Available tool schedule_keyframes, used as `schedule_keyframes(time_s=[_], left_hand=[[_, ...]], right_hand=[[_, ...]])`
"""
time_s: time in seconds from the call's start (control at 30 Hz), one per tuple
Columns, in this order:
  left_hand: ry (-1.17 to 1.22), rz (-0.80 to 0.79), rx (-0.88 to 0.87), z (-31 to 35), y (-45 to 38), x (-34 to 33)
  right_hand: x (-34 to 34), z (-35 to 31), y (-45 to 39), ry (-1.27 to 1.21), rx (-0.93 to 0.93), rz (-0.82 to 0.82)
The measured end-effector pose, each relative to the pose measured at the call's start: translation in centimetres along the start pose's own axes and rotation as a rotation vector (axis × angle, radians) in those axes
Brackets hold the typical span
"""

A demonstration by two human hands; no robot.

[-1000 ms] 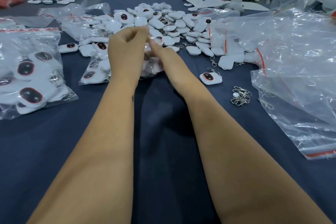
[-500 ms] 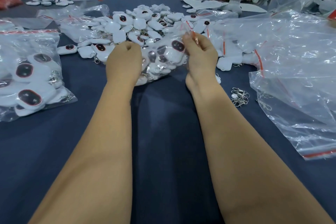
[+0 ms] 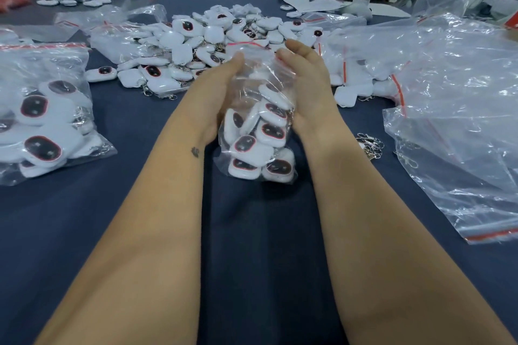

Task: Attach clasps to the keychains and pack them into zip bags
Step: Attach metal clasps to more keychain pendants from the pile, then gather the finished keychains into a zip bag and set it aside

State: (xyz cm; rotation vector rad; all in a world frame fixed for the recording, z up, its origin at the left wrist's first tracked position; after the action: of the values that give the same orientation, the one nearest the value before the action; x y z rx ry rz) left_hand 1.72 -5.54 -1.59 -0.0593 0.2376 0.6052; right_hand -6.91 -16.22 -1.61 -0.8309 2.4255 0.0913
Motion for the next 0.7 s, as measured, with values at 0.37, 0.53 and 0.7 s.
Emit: schedule_keyframes(time_s=[0.37,0.53,0.7], left_hand=[[0.288,-0.014,0.123,-0.9,-0.5,1.1],[0.237,-0.085,0.142,-0.6,-0.4,0.8],[0.199,0.012,0.124,-0.9,-0.7,0.7]], right_hand=[[0.5,1.2,-0.1,0.162,-0.160,0.059],[0.5,0.9,0.0,0.063,-0.038,0.072],[0.5,0.8,-0.5,-0.092,-0.094,0.067]])
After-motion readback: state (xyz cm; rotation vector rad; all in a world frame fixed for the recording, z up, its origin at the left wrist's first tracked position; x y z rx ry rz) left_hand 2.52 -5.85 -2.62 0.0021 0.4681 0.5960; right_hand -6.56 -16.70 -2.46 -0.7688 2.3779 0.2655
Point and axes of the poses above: each hand's wrist, its own y-axis away from the middle knuckle, its own x-axis out of the back of the hand, z = x × y, the point moved 1 cm from there along -y, towards the middle knuckle, and after that the axes turned 2 degrees about -z, right-handed, at the moved point
